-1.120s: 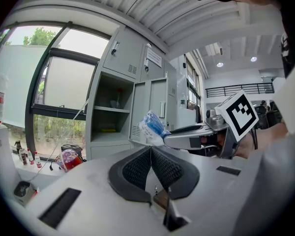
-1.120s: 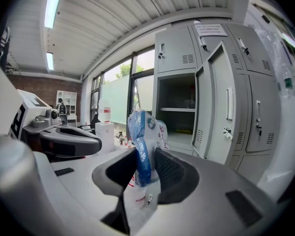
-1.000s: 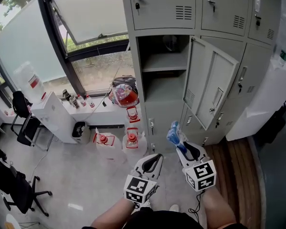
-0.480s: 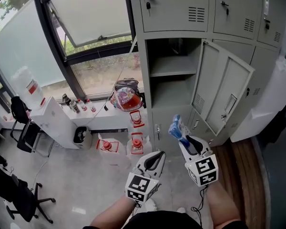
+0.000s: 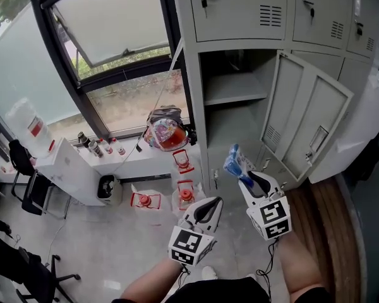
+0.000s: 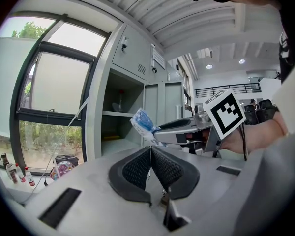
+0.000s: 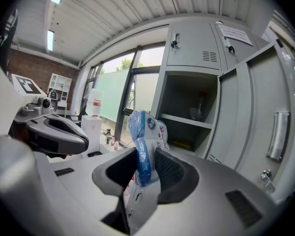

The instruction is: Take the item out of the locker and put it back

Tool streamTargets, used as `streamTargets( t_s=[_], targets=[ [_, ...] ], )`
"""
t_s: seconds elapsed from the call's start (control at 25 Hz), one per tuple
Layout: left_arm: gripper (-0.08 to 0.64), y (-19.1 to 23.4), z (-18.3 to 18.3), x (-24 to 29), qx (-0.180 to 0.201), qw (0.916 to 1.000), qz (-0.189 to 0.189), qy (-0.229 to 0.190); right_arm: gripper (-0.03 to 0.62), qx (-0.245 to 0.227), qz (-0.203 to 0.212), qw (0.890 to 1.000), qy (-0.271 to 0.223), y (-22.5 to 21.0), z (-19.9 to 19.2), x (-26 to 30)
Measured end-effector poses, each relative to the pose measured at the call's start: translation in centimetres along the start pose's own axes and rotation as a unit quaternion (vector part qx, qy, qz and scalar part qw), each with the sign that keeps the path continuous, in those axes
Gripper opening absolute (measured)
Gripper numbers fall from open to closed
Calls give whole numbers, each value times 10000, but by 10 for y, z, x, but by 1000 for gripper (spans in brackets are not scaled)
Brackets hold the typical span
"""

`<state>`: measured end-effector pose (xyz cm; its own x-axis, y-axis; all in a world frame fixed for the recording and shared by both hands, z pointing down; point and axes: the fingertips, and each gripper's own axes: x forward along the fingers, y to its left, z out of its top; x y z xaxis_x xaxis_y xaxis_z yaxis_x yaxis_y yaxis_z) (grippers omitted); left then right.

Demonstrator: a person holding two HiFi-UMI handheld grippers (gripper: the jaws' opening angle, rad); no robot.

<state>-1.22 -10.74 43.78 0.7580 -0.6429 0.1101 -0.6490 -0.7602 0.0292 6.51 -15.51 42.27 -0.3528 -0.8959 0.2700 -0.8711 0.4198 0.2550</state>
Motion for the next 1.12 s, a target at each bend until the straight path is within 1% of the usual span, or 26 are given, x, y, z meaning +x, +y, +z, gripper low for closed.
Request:
streamTargets(
  t_s=[0.2, 0.4, 0.6, 0.88, 1.12],
  targets=[
    [17, 16, 1, -3, 74, 9999, -131, -39, 170, -125, -114, 9998, 106, -1, 6, 22],
    [17, 28, 3, -5, 8, 9999, -106, -89, 170, -326, -103, 9992, 187, -1, 13, 40],
    [17, 36, 2, 0, -31, 9999, -39, -105, 170, -542, -58, 9981, 275, -9, 17, 57],
    [17, 46, 2, 29, -88, 9999, 86, -74, 170, -868, 61, 9952, 441, -37, 10, 91],
    [17, 61, 1, 65, -151, 9997, 208, -2, 170, -1158, 227, 9909, 649, -67, -4, 137]
  ],
)
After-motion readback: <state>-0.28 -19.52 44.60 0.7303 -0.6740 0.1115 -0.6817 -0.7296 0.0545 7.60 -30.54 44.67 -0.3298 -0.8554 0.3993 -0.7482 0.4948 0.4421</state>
